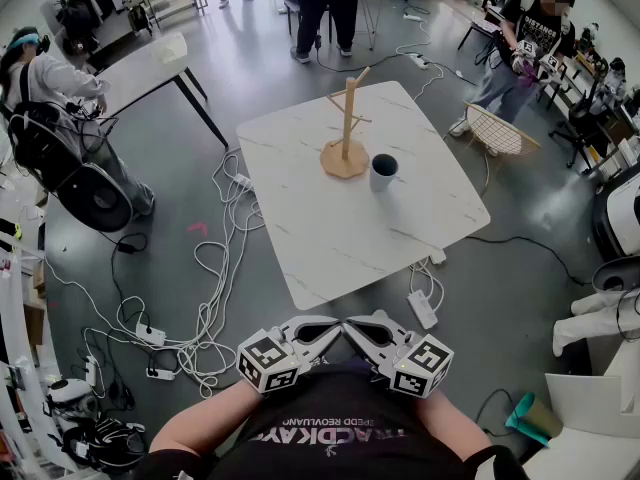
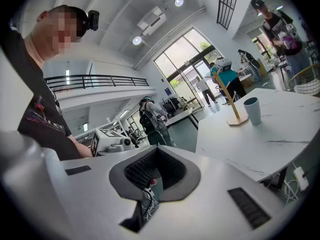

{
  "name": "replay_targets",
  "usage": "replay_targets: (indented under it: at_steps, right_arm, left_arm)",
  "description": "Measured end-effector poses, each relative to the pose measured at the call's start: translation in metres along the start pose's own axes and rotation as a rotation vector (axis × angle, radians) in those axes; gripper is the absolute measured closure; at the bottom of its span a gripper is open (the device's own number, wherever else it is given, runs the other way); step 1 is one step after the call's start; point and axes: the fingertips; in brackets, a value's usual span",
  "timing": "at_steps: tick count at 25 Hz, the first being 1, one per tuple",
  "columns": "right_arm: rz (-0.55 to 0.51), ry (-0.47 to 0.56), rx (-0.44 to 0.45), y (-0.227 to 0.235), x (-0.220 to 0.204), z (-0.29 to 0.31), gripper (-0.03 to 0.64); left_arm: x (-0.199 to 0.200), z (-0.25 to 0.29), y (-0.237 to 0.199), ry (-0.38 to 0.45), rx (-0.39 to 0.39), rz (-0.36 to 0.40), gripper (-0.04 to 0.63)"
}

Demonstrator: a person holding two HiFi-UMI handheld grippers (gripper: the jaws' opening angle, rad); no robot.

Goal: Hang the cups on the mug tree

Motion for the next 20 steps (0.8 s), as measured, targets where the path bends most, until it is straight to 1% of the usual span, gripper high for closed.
replay_targets:
  at_steps: [14,20]
  right_arm:
    - [-0.009,0.002,-0.012,0.005,0.004,0.002,0.607]
    - [-0.036,0.041,0.003,0.003,0.011,-0.004,0.607]
  left_arm:
    - [0.003,0.003,-0.006,-0.002,-0.002,-0.006,0.601]
    - [0.004,0.003,-0.007,0.000,-0.004,-0.010,0.601]
Point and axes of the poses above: the fingertips, and each gripper's own axes: z forward along the fingers, y to its right, x out of its top, and after that the axes turned 14 degrees about -y, right-handed
